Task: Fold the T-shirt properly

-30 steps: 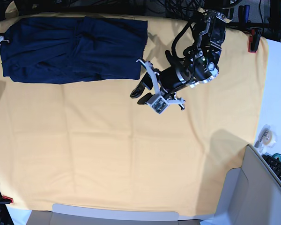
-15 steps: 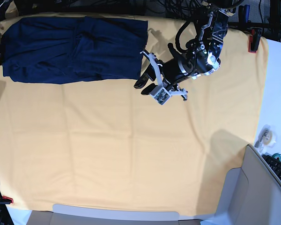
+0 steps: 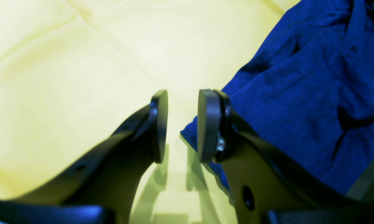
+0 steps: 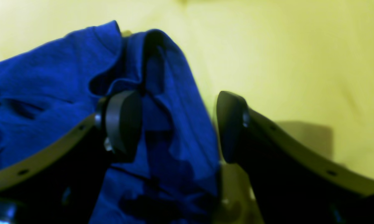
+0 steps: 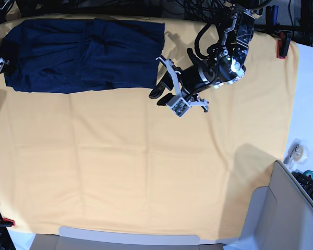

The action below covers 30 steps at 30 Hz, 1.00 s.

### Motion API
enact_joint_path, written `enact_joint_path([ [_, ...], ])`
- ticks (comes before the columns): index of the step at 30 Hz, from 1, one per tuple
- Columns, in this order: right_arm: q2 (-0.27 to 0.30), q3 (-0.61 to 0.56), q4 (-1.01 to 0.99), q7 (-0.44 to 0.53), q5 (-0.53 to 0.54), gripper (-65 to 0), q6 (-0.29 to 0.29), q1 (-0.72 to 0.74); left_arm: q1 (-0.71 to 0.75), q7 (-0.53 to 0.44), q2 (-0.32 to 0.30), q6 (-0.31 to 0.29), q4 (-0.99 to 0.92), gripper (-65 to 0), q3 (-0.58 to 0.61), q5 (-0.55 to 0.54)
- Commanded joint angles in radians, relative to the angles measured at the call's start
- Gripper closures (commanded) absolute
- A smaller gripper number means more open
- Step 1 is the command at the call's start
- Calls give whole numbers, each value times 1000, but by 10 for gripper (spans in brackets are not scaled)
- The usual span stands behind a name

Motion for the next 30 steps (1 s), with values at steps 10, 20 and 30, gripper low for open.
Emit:
enact_joint_path([
  [10, -46, -40, 6, -31, -7, -383, 5, -21, -17, -27, 0, 0, 16, -166, -6, -12],
  [20, -68, -55, 6, -31, -10, -258, 5, -44, -15, -27, 0, 0, 16, -166, -6, -12],
  [30, -102, -63, 143, -31, -7, 0, 5, -66, -12, -27, -6, 0, 21, -165, -12, -12],
])
